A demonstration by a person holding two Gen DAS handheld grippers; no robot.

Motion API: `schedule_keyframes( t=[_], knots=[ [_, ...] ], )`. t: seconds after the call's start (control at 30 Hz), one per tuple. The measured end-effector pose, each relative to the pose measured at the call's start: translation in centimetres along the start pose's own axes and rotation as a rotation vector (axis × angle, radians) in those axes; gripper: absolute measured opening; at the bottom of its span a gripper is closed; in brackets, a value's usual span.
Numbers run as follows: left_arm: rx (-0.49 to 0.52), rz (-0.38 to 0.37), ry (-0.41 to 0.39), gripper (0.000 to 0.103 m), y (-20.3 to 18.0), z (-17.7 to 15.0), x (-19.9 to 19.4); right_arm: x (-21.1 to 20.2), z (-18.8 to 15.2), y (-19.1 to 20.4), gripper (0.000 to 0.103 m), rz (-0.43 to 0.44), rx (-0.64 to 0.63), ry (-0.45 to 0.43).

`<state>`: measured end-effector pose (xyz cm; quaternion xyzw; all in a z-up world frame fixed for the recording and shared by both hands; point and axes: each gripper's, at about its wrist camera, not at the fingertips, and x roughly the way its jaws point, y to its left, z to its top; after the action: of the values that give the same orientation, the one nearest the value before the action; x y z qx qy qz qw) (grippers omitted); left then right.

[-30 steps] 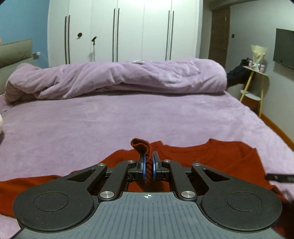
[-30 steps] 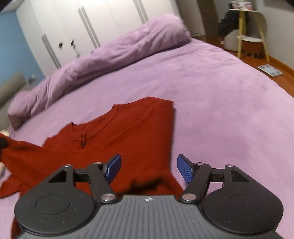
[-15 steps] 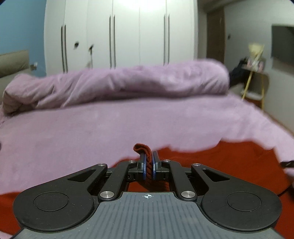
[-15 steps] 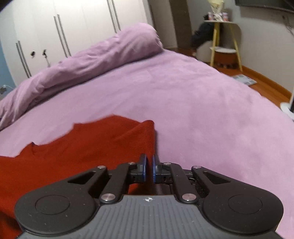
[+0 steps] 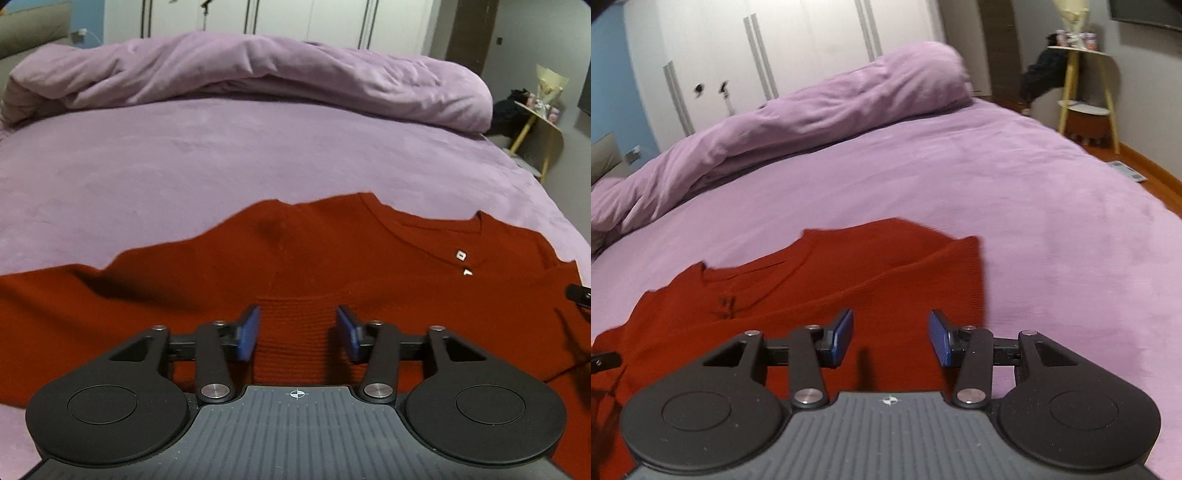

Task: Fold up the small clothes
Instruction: 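Open both tools and release the folded hem onto the cardigan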

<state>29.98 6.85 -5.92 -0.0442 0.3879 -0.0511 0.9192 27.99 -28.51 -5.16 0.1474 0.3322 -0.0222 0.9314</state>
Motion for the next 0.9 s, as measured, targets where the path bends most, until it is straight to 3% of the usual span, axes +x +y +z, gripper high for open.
schedule_keyframes(
  t=[0.07,0.13,0.17,0.2,0.27,0.33,0.47,0.53,0.63,0.67,0.7,0.8,0.9],
  knots=[
    [-0.004,0.001,0.033,0.050,-0.1,-0.2,0.8,0.5,-0.2,1.4,0.045,0.029,-0.039,0.012],
    [0.012,0.021,0.035,0.028,-0.4,-0.3,1.3,1.2,-0.5,2.7,0.042,0.044,-0.088,0.029],
    [0.024,0.022,0.030,0.010,-0.5,-0.4,1.3,1.8,-0.6,3.3,0.038,0.047,-0.112,0.049],
    [0.033,0.019,0.022,0.008,-0.7,-0.2,1.2,2.2,-0.7,3.6,0.033,0.046,-0.124,0.061],
    [0.063,0.038,-0.022,0.006,-1.3,0.1,0.7,2.4,-1.1,4.1,0.032,0.028,-0.141,0.053],
    [0.116,0.067,-0.110,0.006,-1.9,0.5,-0.3,2.2,-1.1,4.2,0.026,0.012,-0.148,0.044],
    [0.233,0.233,-0.236,0.001,-2.9,0.5,-0.9,2.3,-1.2,3.5,0.020,-0.085,-0.172,-0.003],
    [0.231,0.292,-0.197,0.003,-2.5,0.3,0.0,2.3,-1.6,3.1,0.015,-0.111,-0.198,-0.026],
    [0.100,0.234,-0.147,0.008,-1.0,0.3,-0.4,2.1,-1.6,3.0,0.015,-0.107,-0.211,-0.023],
    [0.056,0.192,-0.160,0.014,-0.8,0.2,-1.1,1.9,-1.5,3.3,0.015,-0.103,-0.211,-0.019],
    [0.029,0.143,-0.172,0.027,-0.9,0.2,-1.7,1.6,-1.5,3.5,0.016,-0.083,-0.205,-0.016],
    [-0.028,-0.027,-0.177,0.055,-2.2,0.0,-2.4,1.3,-1.8,4.4,0.016,0.035,-0.184,0.001],
    [-0.005,-0.079,-0.118,0.058,-4.1,-0.1,-0.6,2.2,-2.7,6.3,0.016,0.012,-0.279,0.020]
  ],
)
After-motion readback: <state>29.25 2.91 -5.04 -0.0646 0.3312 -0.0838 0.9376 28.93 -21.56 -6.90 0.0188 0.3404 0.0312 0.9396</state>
